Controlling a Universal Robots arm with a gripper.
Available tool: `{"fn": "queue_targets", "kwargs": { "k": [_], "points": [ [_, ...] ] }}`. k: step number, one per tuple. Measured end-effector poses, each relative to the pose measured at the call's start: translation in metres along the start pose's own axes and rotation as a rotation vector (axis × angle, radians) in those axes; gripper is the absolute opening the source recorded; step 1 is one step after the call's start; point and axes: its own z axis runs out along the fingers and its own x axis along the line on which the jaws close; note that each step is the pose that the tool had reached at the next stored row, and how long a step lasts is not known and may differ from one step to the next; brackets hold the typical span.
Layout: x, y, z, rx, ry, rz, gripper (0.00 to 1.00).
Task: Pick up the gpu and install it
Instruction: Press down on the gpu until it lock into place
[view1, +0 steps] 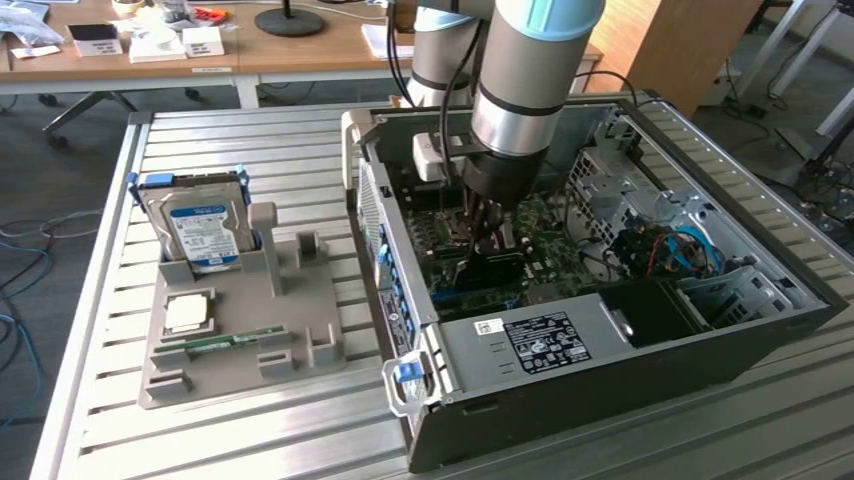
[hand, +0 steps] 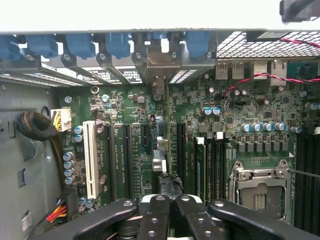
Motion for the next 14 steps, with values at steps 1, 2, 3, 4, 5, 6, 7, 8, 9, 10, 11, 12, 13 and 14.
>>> {"fn": "queue_targets", "kwargs": {
  "k": [1,2,3,4,5,6,7,8,9,10,11,12,13,14],
  "points": [
    [-0.0001,0.0000,0.0002,0.0001,-0.0003,0.000,0.11],
    [-0.0001,0.0000,0.0002,0.0001,-0.0004,0.000,0.11],
    [0.0000,0.0000,0.0003,0.0002,-0.0003,0.000,0.11],
    [0.0000,0.0000,0.0006,0.0001,-0.0001,0.000,0.11],
    [0.0000,0.0000,0.0008,0.0000,0.0001,0.000,0.11],
    [0.0000,0.0001,0.0008,0.0001,0.0001,0.000,0.11],
    [0.0000,0.0001,0.0009,0.0001,0.0000,0.000,0.11],
    [0.0000,0.0001,0.0010,0.0002,-0.0004,0.000,0.11],
    [0.0000,0.0001,0.0010,0.0002,-0.0003,0.000,0.11],
    [0.0000,0.0001,0.0011,0.0002,-0.0004,0.000,0.11],
    [0.0000,0.0002,0.0014,0.0003,-0.0003,0.000,0.11],
    [0.0001,0.0003,0.0016,0.0001,-0.0001,0.000,0.11],
    [0.0001,0.0003,0.0016,0.0000,-0.0001,0.000,0.11],
    [0.0001,0.0003,0.0016,0.0000,-0.0002,0.000,0.11]
  ]
}}
